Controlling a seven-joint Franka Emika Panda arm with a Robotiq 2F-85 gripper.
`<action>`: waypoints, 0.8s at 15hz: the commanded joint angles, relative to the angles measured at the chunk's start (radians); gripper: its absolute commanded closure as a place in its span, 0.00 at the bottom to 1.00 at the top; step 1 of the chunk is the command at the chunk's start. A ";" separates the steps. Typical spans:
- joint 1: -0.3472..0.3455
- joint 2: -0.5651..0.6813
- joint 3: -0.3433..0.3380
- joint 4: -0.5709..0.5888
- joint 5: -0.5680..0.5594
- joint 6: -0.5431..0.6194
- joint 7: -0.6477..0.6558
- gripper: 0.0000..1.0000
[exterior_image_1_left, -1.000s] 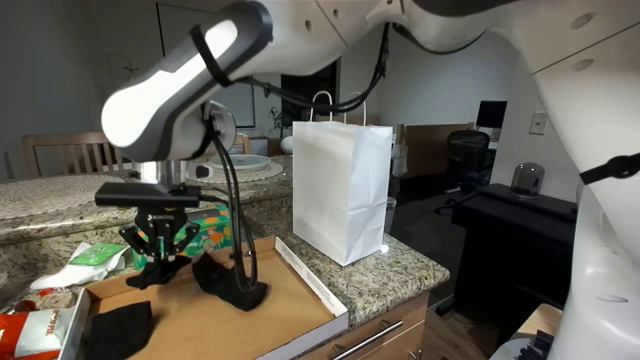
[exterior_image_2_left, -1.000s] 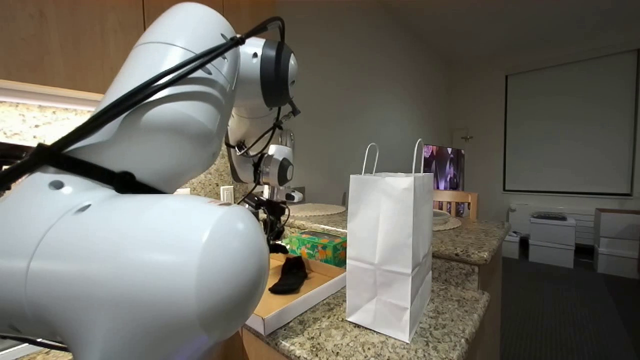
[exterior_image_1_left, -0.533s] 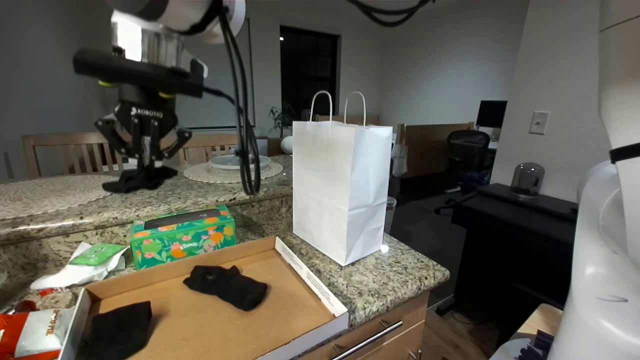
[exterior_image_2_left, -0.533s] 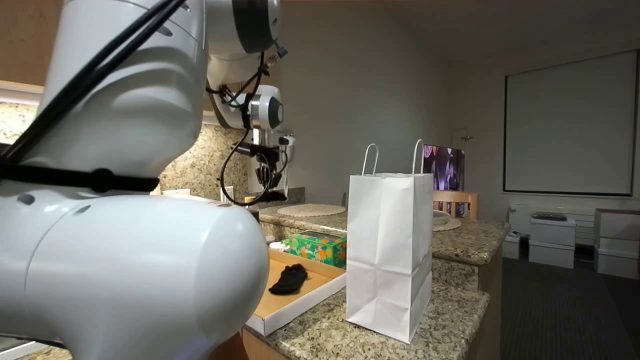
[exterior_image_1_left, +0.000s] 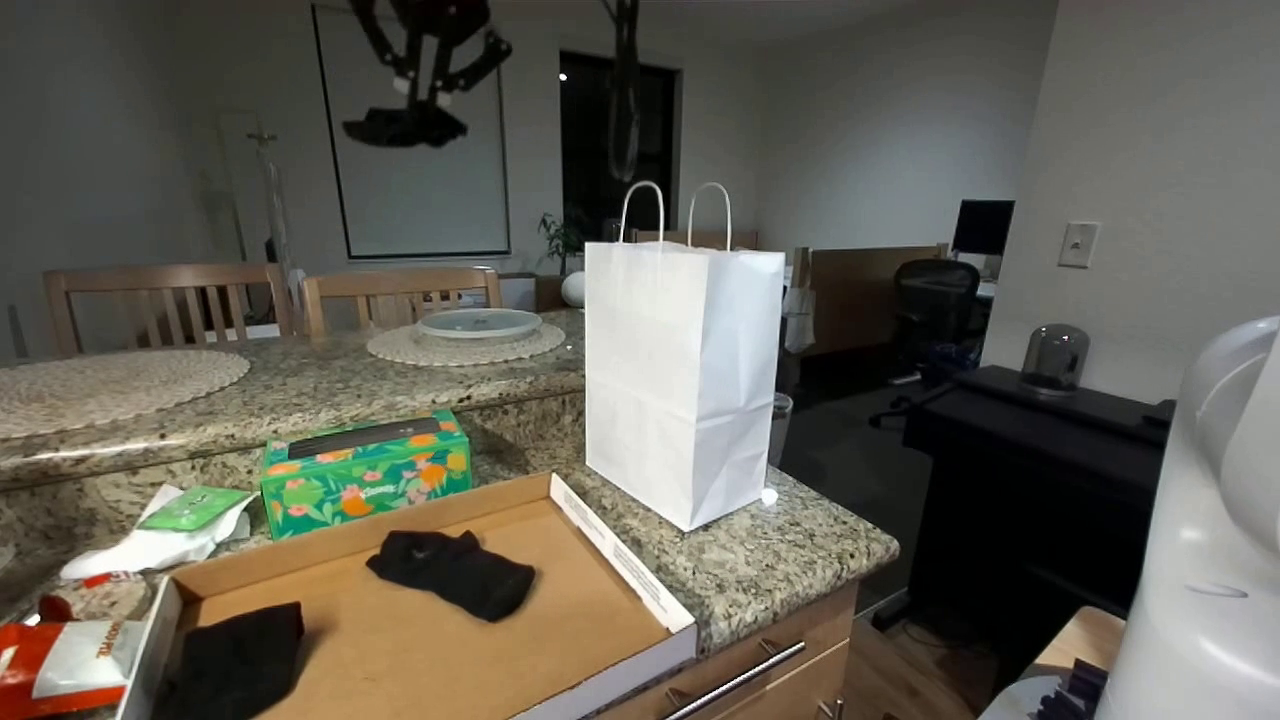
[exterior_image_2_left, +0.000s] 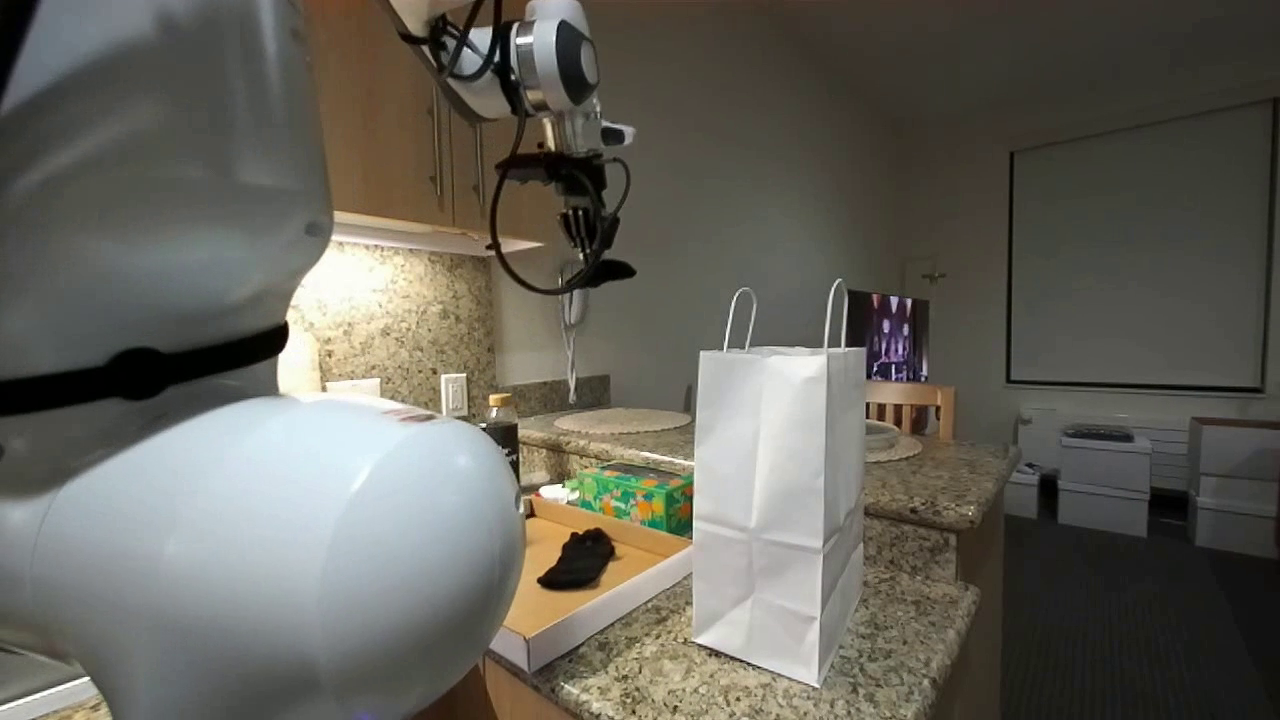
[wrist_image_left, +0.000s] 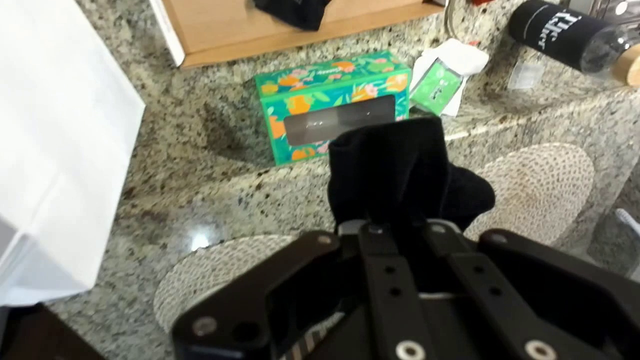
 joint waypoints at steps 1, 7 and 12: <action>-0.095 -0.136 -0.040 -0.024 0.040 -0.080 -0.144 0.90; -0.245 -0.272 -0.219 -0.023 0.134 -0.314 -0.448 0.91; -0.344 -0.251 -0.377 -0.047 0.121 -0.511 -0.720 0.91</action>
